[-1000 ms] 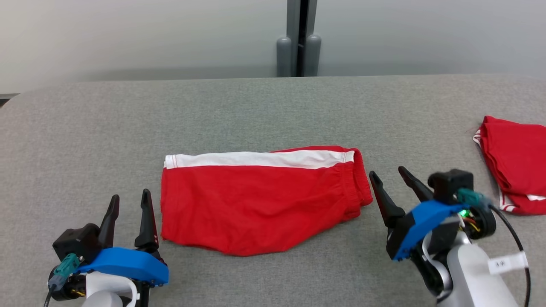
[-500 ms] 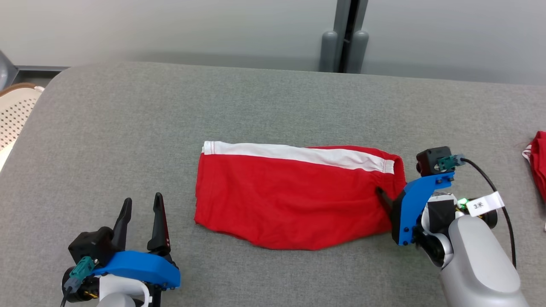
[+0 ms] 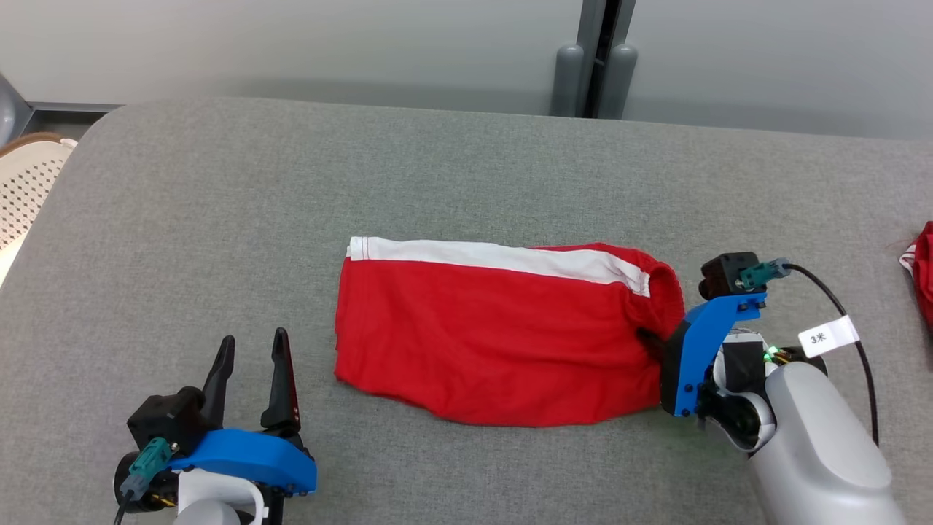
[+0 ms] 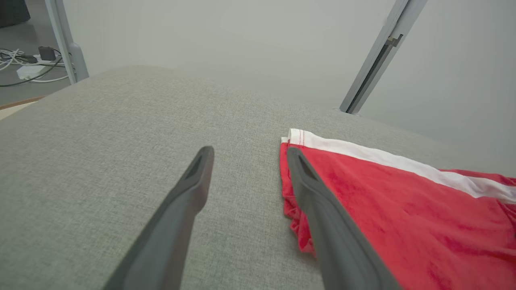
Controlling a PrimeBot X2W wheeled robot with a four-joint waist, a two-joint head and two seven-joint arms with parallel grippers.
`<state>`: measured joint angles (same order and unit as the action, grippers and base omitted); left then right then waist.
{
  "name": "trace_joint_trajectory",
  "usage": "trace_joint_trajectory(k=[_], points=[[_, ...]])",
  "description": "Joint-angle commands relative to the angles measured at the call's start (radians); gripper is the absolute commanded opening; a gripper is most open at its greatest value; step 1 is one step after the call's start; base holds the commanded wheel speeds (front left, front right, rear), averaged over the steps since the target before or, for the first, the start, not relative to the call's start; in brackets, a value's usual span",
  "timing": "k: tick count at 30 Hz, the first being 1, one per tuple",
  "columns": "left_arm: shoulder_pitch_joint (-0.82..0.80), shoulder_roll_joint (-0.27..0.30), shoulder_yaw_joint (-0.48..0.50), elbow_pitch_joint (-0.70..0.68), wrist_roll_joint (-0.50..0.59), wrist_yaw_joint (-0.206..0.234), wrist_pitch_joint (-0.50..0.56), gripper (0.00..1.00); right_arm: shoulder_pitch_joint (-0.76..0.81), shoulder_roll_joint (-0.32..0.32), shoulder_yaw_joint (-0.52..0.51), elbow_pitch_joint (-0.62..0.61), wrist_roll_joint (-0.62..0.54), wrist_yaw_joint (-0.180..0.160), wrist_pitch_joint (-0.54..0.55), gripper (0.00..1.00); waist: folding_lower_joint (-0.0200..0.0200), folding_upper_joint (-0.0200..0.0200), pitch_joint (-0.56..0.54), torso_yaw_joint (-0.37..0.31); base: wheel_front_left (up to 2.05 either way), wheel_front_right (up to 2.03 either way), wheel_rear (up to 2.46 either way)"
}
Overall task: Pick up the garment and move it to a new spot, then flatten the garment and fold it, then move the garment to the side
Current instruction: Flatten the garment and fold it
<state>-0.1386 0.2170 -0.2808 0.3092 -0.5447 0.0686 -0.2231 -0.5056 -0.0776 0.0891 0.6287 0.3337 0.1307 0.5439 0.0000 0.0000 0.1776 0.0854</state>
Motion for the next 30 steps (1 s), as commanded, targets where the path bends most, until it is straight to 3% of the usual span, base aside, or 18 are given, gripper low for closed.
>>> trace_joint_trajectory(k=[1,3,10,13,17,23,30], points=[[-0.012,0.000,-0.009,-0.006,0.004,-0.003,-0.001,1.00,-0.018,-0.033,0.005,-0.009,0.022,0.000,-0.005,0.00,0.0000,0.0000,-0.004,-0.012,0.00,0.00,0.00],[-0.012,-0.001,-0.012,-0.007,0.005,-0.004,0.001,1.00,-0.019,-0.046,0.003,-0.014,0.034,0.000,0.000,0.00,0.0000,0.0000,-0.006,-0.017,0.00,0.00,0.00],[-0.013,-0.010,-0.037,0.001,0.006,-0.008,0.009,1.00,0.020,-0.192,-0.038,-0.071,0.089,0.000,0.078,0.00,0.0000,0.0000,-0.016,-0.041,0.00,0.00,0.00],[-0.011,-0.010,-0.038,0.006,0.004,-0.008,0.008,1.00,0.035,-0.205,-0.070,-0.103,0.118,0.000,0.103,0.00,0.0000,0.0000,-0.019,-0.049,0.00,0.00,0.00],[-0.011,-0.006,-0.040,0.008,0.001,-0.006,0.008,1.00,0.048,-0.146,-0.071,-0.167,0.191,0.000,0.121,0.00,0.0000,0.0000,-0.021,-0.056,0.00,0.00,0.00],[-0.027,-0.003,-0.048,0.001,0.005,-0.003,0.017,1.00,0.025,-0.033,0.008,-0.259,0.294,0.000,0.137,0.00,0.0000,0.0000,-0.016,-0.050,0.00,0.00,0.00],[-0.040,-0.013,-0.065,-0.002,0.006,-0.007,0.019,1.00,-0.039,0.022,0.084,-0.192,0.317,0.000,0.085,0.00,0.0000,0.0000,-0.003,-0.002,0.00,0.00,0.00]])
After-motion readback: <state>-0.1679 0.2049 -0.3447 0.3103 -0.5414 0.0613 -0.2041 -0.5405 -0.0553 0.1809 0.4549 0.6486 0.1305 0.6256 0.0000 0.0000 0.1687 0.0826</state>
